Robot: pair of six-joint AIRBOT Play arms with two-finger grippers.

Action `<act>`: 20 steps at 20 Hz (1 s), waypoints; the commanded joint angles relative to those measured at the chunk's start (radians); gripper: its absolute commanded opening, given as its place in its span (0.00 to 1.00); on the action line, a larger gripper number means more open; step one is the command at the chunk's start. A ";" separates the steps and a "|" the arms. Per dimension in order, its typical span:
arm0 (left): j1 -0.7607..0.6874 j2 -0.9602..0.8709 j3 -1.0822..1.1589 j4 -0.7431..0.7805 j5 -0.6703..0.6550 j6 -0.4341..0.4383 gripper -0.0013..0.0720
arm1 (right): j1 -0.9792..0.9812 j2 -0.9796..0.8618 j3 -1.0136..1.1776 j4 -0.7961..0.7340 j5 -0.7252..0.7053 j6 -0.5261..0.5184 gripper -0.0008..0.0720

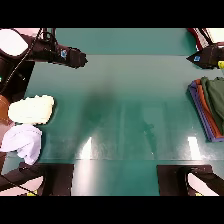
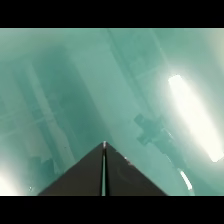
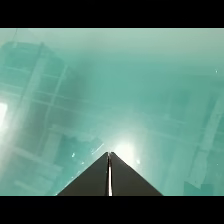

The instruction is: Fold the shirts.

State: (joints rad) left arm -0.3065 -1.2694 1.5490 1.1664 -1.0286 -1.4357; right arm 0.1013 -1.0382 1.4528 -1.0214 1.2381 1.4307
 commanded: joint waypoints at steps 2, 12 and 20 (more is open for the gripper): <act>0.000 0.000 0.001 0.000 0.000 0.000 0.05 | 0.000 -0.001 0.001 0.000 0.000 0.000 0.03; 0.000 0.000 0.001 0.000 0.000 0.000 0.05 | 0.001 -0.001 0.001 0.000 0.001 0.000 0.03; 0.000 0.000 0.001 -0.104 0.165 -0.031 0.05 | 0.001 -0.001 0.001 0.001 0.000 0.000 0.03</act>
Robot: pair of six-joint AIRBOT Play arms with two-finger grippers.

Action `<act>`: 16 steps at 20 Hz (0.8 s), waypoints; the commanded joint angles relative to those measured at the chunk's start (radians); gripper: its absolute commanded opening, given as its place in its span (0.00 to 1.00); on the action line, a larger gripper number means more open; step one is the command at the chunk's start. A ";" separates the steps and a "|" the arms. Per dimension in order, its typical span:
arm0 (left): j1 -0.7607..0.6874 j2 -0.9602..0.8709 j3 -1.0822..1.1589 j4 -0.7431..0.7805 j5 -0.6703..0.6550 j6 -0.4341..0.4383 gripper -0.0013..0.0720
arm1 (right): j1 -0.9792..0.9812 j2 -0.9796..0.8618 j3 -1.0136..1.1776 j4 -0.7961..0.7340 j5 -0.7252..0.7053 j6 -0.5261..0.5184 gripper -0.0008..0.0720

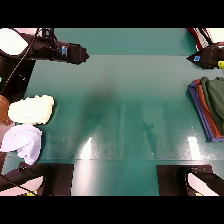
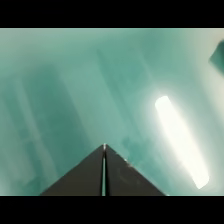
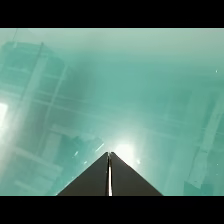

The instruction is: Fold the shirts.

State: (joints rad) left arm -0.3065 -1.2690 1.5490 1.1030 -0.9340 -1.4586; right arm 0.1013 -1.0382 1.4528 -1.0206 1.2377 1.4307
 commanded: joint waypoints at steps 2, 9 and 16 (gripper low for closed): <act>0.001 0.005 0.006 -0.005 0.039 0.032 0.05 | 0.001 -0.001 0.001 0.000 0.000 0.000 0.03; 0.235 0.007 -0.142 0.548 -0.348 -0.109 0.37 | 0.001 -0.001 0.000 0.000 0.013 0.000 0.03; 0.485 0.006 -0.483 0.547 -0.266 -0.116 1.00 | 0.001 -0.001 -0.030 0.000 -0.010 0.000 0.03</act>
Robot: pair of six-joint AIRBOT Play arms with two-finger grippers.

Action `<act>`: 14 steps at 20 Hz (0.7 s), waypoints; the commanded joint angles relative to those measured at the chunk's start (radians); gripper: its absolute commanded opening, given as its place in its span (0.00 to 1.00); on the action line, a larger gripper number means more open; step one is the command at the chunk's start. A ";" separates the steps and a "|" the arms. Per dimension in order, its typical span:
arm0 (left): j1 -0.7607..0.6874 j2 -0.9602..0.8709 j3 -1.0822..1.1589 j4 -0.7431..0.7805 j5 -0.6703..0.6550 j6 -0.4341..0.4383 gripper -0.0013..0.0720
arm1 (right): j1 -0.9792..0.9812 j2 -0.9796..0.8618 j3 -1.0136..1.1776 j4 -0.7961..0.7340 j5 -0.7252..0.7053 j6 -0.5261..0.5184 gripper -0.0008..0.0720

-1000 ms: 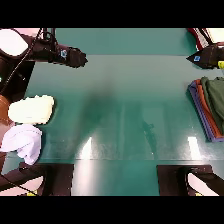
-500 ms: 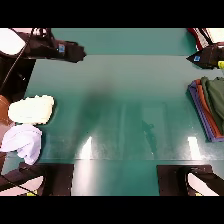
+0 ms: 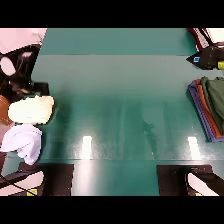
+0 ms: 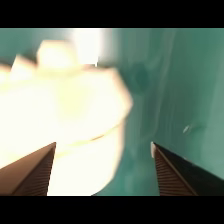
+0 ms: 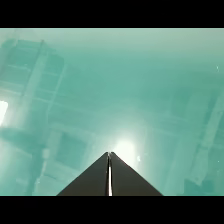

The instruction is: Fold the shirts.

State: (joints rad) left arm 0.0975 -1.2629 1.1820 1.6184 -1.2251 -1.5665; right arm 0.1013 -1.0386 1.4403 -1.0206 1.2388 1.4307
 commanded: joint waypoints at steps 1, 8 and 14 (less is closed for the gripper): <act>0.093 0.000 -0.142 0.032 0.037 -0.009 1.00 | 0.001 0.000 -0.031 0.000 -0.013 0.000 0.03; 0.094 0.062 -0.086 0.018 0.027 -0.005 0.05 | 0.001 0.000 -0.056 0.008 -0.047 0.000 0.03; 0.001 0.348 0.298 -0.164 -0.020 0.051 0.05 | 0.001 0.000 0.152 0.007 -0.056 0.000 0.03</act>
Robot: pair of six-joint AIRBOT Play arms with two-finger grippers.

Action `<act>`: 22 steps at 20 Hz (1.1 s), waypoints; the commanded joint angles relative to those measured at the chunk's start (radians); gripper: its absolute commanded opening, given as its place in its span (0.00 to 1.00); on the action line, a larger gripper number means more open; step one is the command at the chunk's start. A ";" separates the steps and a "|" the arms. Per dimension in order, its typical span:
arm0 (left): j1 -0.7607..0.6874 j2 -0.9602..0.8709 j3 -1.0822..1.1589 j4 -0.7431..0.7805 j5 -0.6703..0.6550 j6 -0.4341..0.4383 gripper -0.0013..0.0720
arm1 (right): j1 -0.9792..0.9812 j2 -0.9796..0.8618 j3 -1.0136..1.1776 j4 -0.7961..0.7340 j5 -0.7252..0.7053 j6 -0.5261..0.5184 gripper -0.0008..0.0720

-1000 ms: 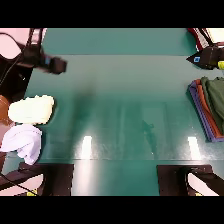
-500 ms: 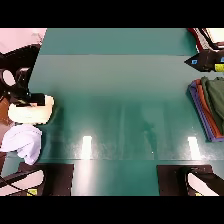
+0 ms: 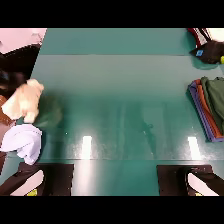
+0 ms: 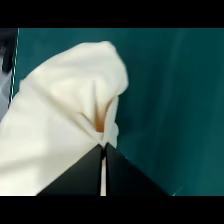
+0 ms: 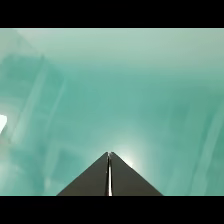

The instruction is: Fold the shirts.

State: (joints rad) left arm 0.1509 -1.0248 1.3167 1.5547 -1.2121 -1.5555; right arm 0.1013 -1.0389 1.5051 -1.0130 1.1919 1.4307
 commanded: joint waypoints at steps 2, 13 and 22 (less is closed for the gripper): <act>-0.160 0.136 0.299 -0.127 -0.093 0.041 0.05 | 0.001 0.000 0.152 0.000 -0.013 0.000 0.03; -0.825 -0.163 0.429 -0.127 0.029 0.019 0.05 | 0.001 0.005 0.261 0.000 0.026 0.000 0.03; -0.708 -0.401 0.424 -0.070 -0.081 0.032 0.75 | 0.001 0.003 0.261 -0.001 0.069 0.000 0.03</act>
State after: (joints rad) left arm -0.6510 -1.3956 1.7435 1.4597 -1.1961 -1.5032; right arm 0.1013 -1.0351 1.7653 -1.0134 1.2526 1.4311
